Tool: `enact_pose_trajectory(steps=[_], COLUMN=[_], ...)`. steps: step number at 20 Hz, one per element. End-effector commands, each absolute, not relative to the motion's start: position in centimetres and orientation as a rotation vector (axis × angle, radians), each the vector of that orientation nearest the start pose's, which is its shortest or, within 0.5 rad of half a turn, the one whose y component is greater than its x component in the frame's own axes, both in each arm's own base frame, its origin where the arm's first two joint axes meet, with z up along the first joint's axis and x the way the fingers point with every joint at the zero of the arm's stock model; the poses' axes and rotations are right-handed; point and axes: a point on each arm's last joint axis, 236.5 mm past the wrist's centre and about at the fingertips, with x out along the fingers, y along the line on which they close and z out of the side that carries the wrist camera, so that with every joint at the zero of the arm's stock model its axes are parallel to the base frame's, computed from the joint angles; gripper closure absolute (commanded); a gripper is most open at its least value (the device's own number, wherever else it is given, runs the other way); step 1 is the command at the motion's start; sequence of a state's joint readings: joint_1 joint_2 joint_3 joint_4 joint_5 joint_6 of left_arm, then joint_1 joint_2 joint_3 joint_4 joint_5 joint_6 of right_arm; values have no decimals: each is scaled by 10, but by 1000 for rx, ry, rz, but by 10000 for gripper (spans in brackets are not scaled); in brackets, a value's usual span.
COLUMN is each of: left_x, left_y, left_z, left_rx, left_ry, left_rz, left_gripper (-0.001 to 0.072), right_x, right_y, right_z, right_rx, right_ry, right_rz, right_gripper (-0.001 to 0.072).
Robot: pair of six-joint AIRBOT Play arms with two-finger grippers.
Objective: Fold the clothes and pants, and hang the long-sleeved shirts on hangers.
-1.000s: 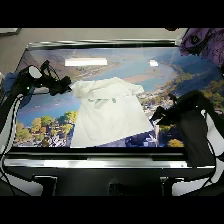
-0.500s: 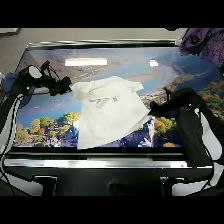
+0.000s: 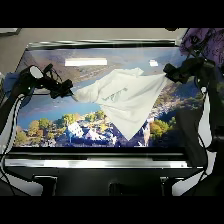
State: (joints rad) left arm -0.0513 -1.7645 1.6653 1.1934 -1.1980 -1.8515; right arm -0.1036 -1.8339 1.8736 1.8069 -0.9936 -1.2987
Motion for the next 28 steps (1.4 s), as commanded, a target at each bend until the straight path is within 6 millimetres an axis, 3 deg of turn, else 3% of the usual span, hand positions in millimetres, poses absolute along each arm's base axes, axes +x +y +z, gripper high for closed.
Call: enact_pose_trajectory(steps=[1,2,3,4,6,7,8,11,14,16,17,21,24,28], left_x=[492,492,492,490,487,486,485,483,480,480,480,480,480,480], left_y=[-113,-113,-113,-114,-115,-115,-115,-116,-116,-116,-116,-116,-116,-116], left_z=[-16,-16,-16,-16,-16,-17,-17,-17,-18,-18,-18,-18,-18,-18], left_rx=[-554,-557,-557,-560,-559,-558,-557,-556,-553,-553,-553,-553,-553,-553], left_ry=[1350,1350,1351,1358,1374,1378,1382,1391,1403,1403,1403,1404,1404,1403], left_rz=[-72,-70,-70,-73,-76,-76,-76,-78,-78,-78,-78,-78,-78,-78], left_gripper=[687,686,686,686,686,686,686,686,686,686,686,686,686,686], right_x=[585,573,556,538,496,483,466,405,339,307,298,279,287,287], right_y=[-5,2,2,-2,-12,-7,4,48,97,127,139,173,177,177], right_z=[36,39,41,42,38,37,32,4,-32,-48,-53,-70,-76,-88], right_rx=[548,524,508,475,441,506,528,622,605,564,542,479,504,539], right_ry=[1004,1051,1109,1170,1309,1334,1367,1476,1576,1616,1628,1653,1622,1652], right_rz=[-77,-10,39,79,141,175,223,318,370,405,422,444,397,355], right_gripper=[399,387,311,283,313,366,398,397,393,326,289,279,278,211])
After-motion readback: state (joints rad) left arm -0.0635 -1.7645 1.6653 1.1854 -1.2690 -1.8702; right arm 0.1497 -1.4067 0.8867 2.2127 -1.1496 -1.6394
